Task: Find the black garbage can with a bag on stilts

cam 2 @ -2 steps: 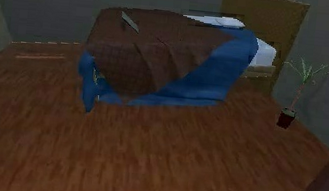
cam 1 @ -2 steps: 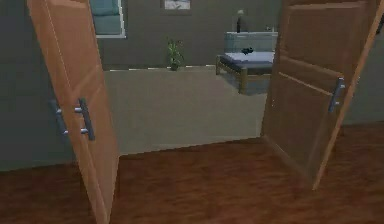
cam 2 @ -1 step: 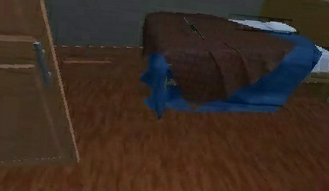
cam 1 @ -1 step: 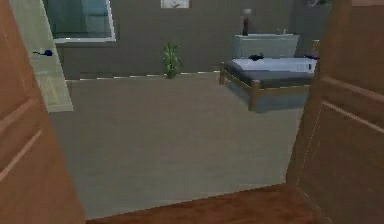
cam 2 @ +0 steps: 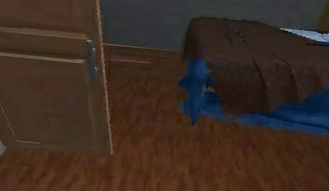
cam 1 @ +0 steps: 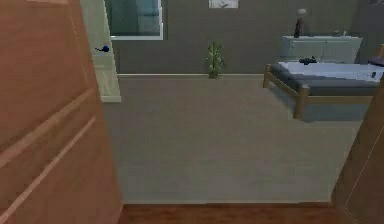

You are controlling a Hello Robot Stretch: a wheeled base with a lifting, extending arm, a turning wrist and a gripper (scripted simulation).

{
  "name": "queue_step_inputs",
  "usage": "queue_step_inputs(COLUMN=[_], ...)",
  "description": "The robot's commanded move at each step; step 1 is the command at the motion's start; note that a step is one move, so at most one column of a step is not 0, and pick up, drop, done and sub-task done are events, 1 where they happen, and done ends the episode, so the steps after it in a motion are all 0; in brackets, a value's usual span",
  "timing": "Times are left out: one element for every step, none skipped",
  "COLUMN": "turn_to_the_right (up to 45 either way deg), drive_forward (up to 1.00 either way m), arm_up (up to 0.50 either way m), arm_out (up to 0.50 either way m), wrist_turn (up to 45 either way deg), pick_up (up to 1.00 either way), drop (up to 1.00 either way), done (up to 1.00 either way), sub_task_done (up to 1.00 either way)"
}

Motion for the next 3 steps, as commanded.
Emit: queue_step_inputs(turn_to_the_right=[0.0, 0.0, -45.0], drive_forward=[1.00, 0.40, 0.00], arm_up=[0.00, 0.00, 0.00], arm_out=[0.00, 0.00, 0.00], wrist_turn=[0.0, 0.0, 0.0], pick_up=[0.00, 0.00, 0.00], drop=[0.00, 0.00, 0.00], done=[0.00, 0.00, 0.00], sub_task_done=[0.00, 0.00, 0.00])
